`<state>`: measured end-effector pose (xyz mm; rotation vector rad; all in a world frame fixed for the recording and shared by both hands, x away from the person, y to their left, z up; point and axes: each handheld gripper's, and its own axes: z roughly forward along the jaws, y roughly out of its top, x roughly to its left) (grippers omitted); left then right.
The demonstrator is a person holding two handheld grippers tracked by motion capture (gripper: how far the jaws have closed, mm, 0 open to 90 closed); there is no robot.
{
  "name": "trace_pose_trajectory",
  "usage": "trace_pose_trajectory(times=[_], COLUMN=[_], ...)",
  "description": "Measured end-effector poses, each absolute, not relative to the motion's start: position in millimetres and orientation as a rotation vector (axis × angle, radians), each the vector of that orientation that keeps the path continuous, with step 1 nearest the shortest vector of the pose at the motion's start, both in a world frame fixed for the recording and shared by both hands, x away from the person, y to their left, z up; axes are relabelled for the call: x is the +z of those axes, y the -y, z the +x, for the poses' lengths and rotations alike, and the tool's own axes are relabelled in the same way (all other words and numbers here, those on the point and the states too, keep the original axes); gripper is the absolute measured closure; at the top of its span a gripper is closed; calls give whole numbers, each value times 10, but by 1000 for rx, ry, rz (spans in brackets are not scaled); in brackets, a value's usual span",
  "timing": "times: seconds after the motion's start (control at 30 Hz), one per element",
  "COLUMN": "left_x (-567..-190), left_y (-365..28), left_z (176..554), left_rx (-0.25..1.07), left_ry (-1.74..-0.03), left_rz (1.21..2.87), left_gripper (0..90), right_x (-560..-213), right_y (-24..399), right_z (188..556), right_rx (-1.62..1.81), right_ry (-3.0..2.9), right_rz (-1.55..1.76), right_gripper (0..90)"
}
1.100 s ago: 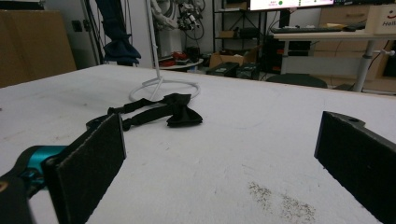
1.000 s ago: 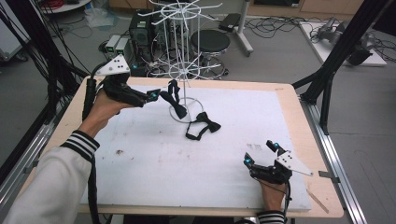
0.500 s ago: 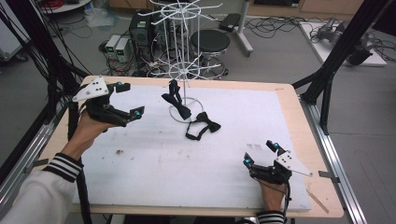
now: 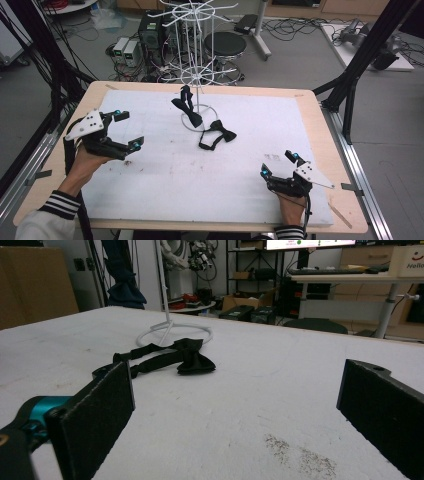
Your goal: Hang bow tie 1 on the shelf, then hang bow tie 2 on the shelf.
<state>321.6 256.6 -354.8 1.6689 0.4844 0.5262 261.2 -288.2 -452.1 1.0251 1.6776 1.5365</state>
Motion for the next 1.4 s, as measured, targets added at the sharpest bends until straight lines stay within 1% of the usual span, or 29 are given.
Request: trace_pose_trajectory(times=[0.5,1.1,1.2,1.4], left_x=[-3768,-3910,-3918,-3955], left_y=[-2743,-2823,-2822,-2836], left_z=[3068,3027,3009,2975], left_rx=[531,539,519,526], left_ry=[-529,-562,-575,-573], left_rz=[1624,1601,1581,1561], left_gripper=[17,17,17,17], right_x=[-4521,-4516,-4512,-4471], right_y=[2881,2901,2904,2909], right_z=[2611,2631,2632,2649], right_rx=[1538,1549,1556,1554], right_ry=[-1674,-1664,-1667,-1683], right_rz=[1030,1058,1067,1070], right_gripper=[11,12,12,12])
